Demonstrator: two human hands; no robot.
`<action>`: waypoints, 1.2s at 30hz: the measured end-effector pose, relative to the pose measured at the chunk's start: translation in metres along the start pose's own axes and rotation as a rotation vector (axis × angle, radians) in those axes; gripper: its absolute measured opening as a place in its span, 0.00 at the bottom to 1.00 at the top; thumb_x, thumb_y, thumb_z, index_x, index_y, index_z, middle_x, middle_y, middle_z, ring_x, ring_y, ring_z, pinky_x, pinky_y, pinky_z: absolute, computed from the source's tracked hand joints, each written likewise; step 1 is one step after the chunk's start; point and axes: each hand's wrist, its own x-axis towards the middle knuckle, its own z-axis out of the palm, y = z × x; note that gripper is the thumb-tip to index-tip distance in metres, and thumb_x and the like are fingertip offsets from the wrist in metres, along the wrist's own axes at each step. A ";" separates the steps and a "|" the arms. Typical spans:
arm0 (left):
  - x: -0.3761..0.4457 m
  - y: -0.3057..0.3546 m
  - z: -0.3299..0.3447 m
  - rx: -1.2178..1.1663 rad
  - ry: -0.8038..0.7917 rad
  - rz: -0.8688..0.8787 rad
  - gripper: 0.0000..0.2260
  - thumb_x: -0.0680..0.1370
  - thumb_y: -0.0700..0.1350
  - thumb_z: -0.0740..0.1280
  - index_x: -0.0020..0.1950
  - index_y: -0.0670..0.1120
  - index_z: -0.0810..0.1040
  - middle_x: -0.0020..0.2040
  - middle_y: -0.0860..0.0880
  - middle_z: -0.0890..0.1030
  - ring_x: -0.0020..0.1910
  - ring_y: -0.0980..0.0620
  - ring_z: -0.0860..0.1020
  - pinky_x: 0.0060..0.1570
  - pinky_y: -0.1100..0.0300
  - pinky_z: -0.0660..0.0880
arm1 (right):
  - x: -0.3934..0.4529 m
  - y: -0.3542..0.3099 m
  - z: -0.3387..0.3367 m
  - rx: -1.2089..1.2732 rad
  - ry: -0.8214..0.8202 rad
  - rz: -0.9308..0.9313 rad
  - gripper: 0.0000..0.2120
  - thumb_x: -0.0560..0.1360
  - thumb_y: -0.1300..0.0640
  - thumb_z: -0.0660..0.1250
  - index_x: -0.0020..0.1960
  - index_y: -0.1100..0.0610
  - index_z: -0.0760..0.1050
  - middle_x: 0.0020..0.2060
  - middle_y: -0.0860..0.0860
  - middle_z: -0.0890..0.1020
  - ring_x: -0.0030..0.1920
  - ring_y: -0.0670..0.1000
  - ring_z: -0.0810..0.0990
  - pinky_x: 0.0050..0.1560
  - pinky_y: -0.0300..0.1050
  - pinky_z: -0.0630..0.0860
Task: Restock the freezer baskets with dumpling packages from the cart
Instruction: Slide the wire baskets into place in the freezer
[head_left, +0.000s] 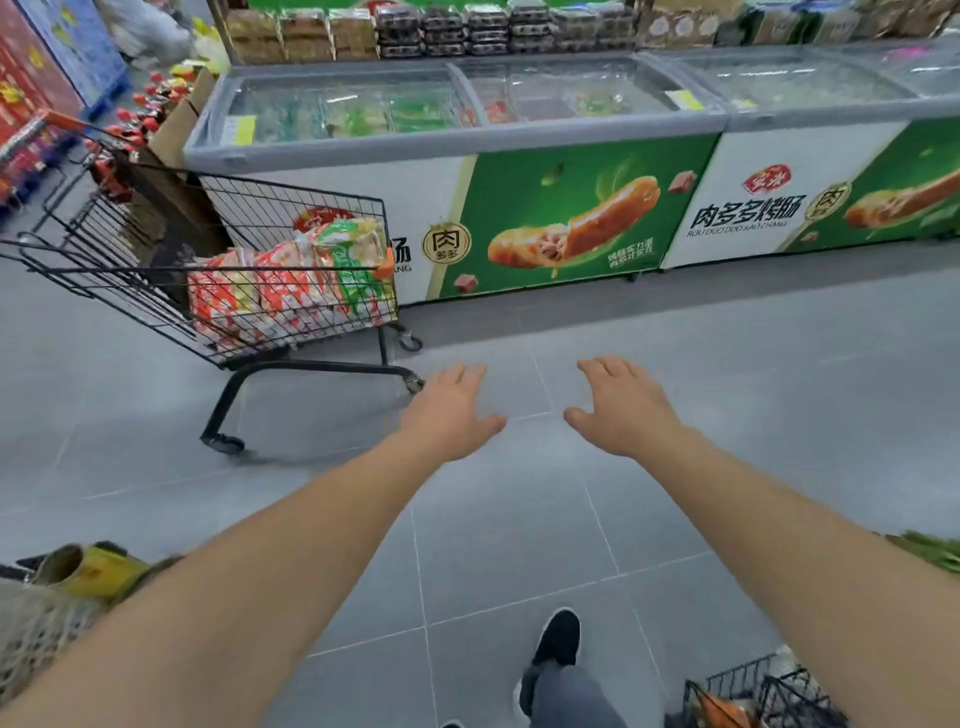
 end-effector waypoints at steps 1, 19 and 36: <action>0.009 -0.003 0.001 0.010 -0.010 -0.003 0.37 0.79 0.62 0.62 0.81 0.48 0.51 0.81 0.45 0.54 0.79 0.44 0.53 0.76 0.49 0.56 | 0.010 0.000 0.002 0.006 -0.006 -0.009 0.33 0.77 0.42 0.62 0.77 0.54 0.58 0.75 0.51 0.63 0.75 0.55 0.59 0.74 0.52 0.60; 0.290 0.024 -0.011 -0.029 -0.106 -0.109 0.36 0.79 0.61 0.64 0.81 0.49 0.53 0.81 0.45 0.55 0.79 0.45 0.55 0.76 0.52 0.56 | 0.281 0.112 -0.016 0.075 -0.121 -0.024 0.32 0.78 0.44 0.62 0.78 0.54 0.58 0.75 0.51 0.63 0.76 0.56 0.58 0.74 0.51 0.59; 0.676 0.020 -0.092 -0.065 -0.123 0.027 0.36 0.78 0.60 0.65 0.81 0.50 0.53 0.81 0.47 0.53 0.80 0.46 0.52 0.77 0.49 0.54 | 0.633 0.208 -0.074 0.121 -0.138 0.049 0.34 0.78 0.44 0.62 0.78 0.55 0.56 0.76 0.51 0.63 0.76 0.55 0.58 0.75 0.52 0.59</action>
